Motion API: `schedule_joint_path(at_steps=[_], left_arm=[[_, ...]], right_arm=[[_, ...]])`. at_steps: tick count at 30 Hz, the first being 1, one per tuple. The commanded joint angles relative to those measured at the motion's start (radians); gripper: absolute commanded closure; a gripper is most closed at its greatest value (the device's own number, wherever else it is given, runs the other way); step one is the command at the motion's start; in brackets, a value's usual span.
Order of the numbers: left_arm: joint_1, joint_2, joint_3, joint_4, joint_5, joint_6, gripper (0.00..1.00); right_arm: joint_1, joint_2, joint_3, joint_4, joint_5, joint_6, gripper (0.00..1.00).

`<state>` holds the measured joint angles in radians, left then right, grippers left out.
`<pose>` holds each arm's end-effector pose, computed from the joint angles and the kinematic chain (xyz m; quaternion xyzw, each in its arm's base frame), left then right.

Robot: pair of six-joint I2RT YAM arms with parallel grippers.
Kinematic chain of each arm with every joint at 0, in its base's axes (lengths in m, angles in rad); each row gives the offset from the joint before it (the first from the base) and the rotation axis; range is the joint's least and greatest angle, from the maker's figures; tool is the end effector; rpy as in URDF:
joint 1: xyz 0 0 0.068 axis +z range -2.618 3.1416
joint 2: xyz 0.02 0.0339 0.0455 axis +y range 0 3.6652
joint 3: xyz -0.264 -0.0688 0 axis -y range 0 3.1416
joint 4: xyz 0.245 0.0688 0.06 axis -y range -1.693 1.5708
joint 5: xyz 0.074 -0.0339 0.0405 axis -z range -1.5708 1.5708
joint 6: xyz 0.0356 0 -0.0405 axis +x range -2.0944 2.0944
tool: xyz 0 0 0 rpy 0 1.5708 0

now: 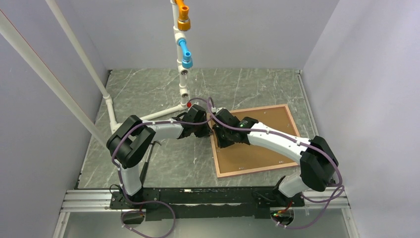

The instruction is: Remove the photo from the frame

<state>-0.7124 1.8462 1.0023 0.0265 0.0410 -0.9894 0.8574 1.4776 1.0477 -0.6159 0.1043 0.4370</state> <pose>0.2824 -0.2458 0.1444 -0.1209 0.9218 -0.2891 0.2281 0.1978 0.2229 0.2341 -0.1880 0.9460 0.1161 0.2371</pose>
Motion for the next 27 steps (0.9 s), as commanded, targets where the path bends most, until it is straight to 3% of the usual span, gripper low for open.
schedule_joint_path(at_steps=[1, 27], left_arm=[[0.001, 0.085, -0.06, -0.079, -0.006, 0.014, 1.0], [0.001, 0.077, -0.069, -0.08, -0.01, 0.011, 1.0]], right_arm=[[0.003, -0.026, -0.02, 0.014, -0.041, -0.004, 1.0], [0.035, -0.06, -0.06, -0.107, 0.011, -0.023, 1.0]])
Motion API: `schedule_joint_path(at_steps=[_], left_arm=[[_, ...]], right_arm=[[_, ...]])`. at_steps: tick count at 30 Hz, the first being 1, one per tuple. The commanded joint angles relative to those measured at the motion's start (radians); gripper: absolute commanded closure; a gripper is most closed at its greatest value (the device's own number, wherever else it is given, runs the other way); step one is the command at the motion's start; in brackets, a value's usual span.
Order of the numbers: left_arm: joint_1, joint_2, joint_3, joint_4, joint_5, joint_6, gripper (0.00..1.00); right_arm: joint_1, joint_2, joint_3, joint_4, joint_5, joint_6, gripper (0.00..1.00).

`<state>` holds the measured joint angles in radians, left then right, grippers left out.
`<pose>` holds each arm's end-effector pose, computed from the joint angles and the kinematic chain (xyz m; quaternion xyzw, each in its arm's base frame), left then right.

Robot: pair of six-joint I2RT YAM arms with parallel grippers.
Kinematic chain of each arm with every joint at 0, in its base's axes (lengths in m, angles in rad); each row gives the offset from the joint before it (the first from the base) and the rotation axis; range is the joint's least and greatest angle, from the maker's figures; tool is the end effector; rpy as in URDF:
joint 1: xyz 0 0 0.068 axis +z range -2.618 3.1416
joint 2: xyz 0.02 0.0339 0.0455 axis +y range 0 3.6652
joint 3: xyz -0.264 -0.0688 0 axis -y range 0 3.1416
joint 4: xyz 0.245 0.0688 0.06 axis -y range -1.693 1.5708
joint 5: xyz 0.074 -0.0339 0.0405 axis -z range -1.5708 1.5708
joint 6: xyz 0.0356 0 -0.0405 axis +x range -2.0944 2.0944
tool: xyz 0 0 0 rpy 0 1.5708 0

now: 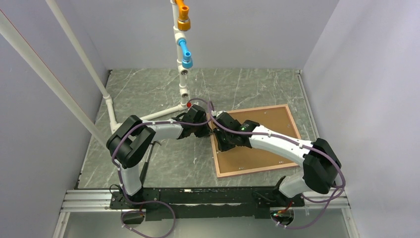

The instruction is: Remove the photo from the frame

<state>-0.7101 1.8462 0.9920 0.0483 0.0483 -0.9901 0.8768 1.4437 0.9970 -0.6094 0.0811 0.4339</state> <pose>0.2823 -0.2450 0.1432 -0.1205 0.9197 -0.2951 0.2294 0.1860 0.2190 0.2283 -0.2022 0.9449 0.1239 0.2255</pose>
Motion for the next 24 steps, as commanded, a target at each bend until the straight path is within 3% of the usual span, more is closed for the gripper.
schedule_joint_path(at_steps=[1, 8, 14, 24], left_arm=[[-0.001, 0.078, -0.058, -0.101, -0.015, 0.012, 1.0], [0.0, 0.077, -0.057, -0.097, -0.012, 0.014, 1.0], [0.005, 0.062, -0.051, -0.073, 0.037, 0.029, 1.0], [0.036, -0.121, -0.103, 0.092, 0.225, 0.102, 0.55]], right_arm=[[0.016, -0.029, -0.009, -0.123, 0.045, -0.02, 1.0], [0.017, -0.08, -0.015, -0.154, 0.071, -0.009, 1.0], [0.019, -0.297, -0.019, -0.1, 0.096, 0.0, 1.0], [0.016, -0.573, -0.218, 0.034, 0.22, 0.056, 1.0]])
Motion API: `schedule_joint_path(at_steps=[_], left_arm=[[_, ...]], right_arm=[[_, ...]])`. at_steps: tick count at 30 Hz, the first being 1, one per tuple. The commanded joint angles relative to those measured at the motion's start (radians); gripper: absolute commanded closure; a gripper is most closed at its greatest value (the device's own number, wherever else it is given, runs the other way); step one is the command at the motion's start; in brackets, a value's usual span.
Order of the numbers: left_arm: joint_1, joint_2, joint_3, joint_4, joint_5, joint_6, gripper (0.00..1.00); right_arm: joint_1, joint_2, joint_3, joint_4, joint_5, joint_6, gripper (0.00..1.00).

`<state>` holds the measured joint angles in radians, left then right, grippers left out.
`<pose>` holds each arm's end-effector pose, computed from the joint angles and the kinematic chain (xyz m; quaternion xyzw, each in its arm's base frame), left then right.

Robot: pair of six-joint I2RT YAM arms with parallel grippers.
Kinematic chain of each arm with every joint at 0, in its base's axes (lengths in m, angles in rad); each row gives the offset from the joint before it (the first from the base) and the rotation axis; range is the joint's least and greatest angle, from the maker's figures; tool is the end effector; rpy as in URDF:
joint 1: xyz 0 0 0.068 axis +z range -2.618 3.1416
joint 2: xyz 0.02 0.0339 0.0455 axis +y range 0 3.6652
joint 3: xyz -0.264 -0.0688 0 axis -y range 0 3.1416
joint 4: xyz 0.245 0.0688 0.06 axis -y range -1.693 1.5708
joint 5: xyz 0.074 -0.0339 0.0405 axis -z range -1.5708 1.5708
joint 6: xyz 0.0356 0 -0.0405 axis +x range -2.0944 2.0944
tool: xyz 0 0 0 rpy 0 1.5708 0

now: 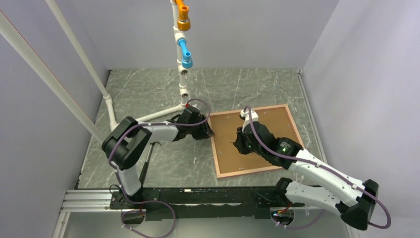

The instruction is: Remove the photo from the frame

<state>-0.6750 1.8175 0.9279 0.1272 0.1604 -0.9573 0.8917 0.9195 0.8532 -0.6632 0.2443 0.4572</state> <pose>0.2809 -0.2321 0.1416 -0.0977 0.9118 -0.3360 0.2149 0.1256 0.1419 0.2948 -0.1467 0.8955 0.1662 0.3860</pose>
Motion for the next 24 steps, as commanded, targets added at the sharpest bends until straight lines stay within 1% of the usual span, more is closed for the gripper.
schedule_joint_path(at_steps=[1, 4, 6, 8, 10, 12, 13, 14, 16, 18, 21, 24], left_arm=[[0.002, -0.127, -0.041, 0.008, 0.128, 0.088, 0.51], [0.005, -0.248, -0.055, -0.041, 0.164, 0.15, 0.44], [0.007, -0.349, -0.08, -0.078, 0.176, 0.19, 0.4], [0.01, -0.456, -0.103, -0.143, 0.172, 0.233, 0.39], [0.01, -0.571, -0.13, -0.231, 0.144, 0.271, 0.38], [0.01, -0.722, -0.179, -0.299, 0.115, 0.294, 0.35], [0.01, -0.764, -0.205, -0.328, 0.105, 0.293, 0.33], [0.01, -0.854, -0.237, -0.34, 0.106, 0.28, 0.3], [0.018, -0.986, -0.309, -0.319, 0.157, 0.244, 0.27], [0.02, -1.097, -0.344, -0.334, 0.185, 0.212, 0.26], [0.021, -1.233, -0.324, -0.475, 0.162, 0.206, 0.27], [0.021, -1.36, -0.276, -0.645, 0.095, 0.228, 0.26]], right_arm=[[0.002, -0.072, -0.099, 0.122, 0.043, 0.038, 1.0], [0.001, -0.1, -0.166, 0.243, -0.024, 0.053, 1.0], [0.002, -0.091, -0.203, 0.349, -0.08, 0.075, 1.0], [0.012, -0.06, -0.228, 0.457, -0.126, 0.097, 1.0], [0.05, -0.019, -0.245, 0.559, -0.114, 0.124, 1.0], [0.11, 0.04, -0.244, 0.646, -0.058, 0.144, 1.0], [0.145, 0.073, -0.241, 0.694, -0.021, 0.146, 1.0], [0.185, 0.111, -0.235, 0.742, 0.02, 0.147, 1.0], [0.259, 0.196, -0.221, 0.825, 0.115, 0.16, 1.0], [0.32, 0.292, -0.202, 0.919, 0.193, 0.189, 1.0], [0.377, 0.464, -0.125, 0.976, 0.283, 0.235, 1.0], [0.435, 0.642, -0.026, 0.998, 0.371, 0.256, 1.0]])
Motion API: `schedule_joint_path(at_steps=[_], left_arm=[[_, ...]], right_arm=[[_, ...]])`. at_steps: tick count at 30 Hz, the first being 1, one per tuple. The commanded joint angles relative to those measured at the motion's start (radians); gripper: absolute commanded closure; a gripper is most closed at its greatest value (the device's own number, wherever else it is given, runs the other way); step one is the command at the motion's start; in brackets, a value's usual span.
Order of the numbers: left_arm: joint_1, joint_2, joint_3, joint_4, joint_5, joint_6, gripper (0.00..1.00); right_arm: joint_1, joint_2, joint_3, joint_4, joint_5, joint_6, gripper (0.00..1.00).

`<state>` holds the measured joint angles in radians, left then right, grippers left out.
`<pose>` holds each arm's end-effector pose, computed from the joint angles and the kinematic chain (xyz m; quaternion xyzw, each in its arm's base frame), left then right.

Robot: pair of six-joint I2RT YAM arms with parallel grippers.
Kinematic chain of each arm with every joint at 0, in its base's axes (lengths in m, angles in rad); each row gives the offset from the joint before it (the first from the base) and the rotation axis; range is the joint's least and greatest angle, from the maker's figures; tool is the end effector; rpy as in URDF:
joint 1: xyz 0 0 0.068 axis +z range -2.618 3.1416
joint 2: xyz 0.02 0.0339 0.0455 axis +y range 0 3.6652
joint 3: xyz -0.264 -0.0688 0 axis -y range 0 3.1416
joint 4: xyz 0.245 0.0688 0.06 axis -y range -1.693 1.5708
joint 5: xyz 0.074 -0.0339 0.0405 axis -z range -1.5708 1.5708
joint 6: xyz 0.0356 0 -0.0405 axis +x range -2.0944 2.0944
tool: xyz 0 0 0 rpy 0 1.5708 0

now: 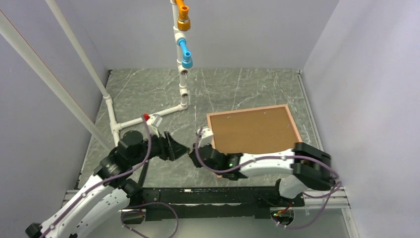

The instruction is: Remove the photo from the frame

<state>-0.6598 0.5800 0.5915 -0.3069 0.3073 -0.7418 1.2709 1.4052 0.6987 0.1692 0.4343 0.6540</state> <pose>0.1093 -0.0984 0.2896 0.0585 0.7971 -0.4734 0.3704 0.1009 0.2756 0.2061 -0.1563 0.8413 0.2888 0.4294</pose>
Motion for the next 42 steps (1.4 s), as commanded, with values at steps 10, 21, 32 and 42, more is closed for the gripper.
schedule_joint_path(at_steps=[10, 21, 32, 42], left_arm=[[0.007, -0.354, 0.288, -0.616, -0.318, 0.051, 0.25], [0.006, -0.476, 0.353, -0.78, -0.441, 0.033, 0.25], [0.008, -0.492, 0.357, -0.814, -0.457, 0.024, 0.25], [0.006, -0.466, 0.279, -0.745, -0.405, 0.025, 0.23]], right_arm=[[0.111, 0.496, 0.364, 0.231, 0.178, 0.121, 0.96], [0.117, 0.646, 0.492, 0.19, 0.08, 0.122, 0.87], [0.112, 0.663, 0.525, 0.177, -0.089, 0.06, 0.6], [0.055, 0.347, 0.285, 0.033, -0.02, -0.012, 0.43]])
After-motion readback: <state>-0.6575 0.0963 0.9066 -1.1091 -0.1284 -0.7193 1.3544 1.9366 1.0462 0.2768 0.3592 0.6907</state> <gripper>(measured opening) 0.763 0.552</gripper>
